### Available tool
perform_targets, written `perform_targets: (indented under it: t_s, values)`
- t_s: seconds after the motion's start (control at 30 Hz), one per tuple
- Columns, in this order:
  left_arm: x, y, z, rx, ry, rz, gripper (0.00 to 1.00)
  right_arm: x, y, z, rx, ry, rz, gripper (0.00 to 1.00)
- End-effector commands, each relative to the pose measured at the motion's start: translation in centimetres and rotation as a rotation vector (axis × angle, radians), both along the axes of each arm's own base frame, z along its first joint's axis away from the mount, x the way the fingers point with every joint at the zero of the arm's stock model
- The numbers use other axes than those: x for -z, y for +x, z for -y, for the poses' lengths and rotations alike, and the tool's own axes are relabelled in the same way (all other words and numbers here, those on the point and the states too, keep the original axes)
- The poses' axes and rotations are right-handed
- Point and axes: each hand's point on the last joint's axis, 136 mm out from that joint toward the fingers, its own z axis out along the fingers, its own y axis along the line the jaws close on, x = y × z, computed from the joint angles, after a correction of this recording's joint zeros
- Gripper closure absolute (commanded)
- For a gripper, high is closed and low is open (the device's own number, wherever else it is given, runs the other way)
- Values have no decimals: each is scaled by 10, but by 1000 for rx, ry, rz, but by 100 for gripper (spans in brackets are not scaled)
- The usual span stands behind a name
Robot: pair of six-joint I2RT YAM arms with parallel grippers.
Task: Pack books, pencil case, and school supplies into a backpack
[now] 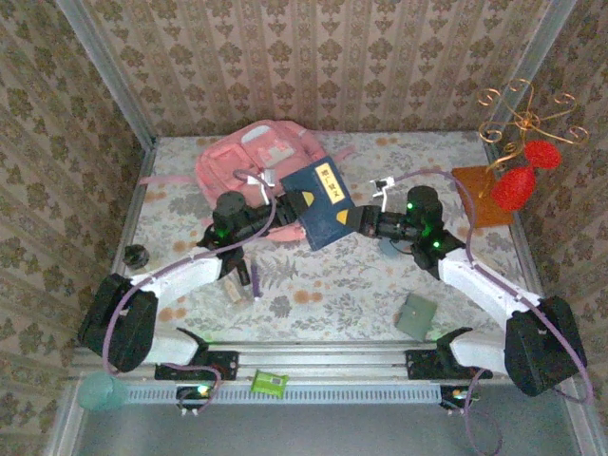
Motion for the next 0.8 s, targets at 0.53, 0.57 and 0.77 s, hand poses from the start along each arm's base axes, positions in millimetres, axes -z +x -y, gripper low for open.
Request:
perform_targets:
  t_s: [0.53, 0.57, 0.77]
  values:
    - [125, 77, -16, 158, 1009, 179, 26, 40, 49, 101, 280, -119, -142, 100]
    - [128, 77, -11, 176, 1006, 176, 27, 41, 49, 103, 283, -119, -146, 100]
    - [146, 83, 2, 225, 1018, 148, 37, 46, 49, 111, 308, -106, -158, 100]
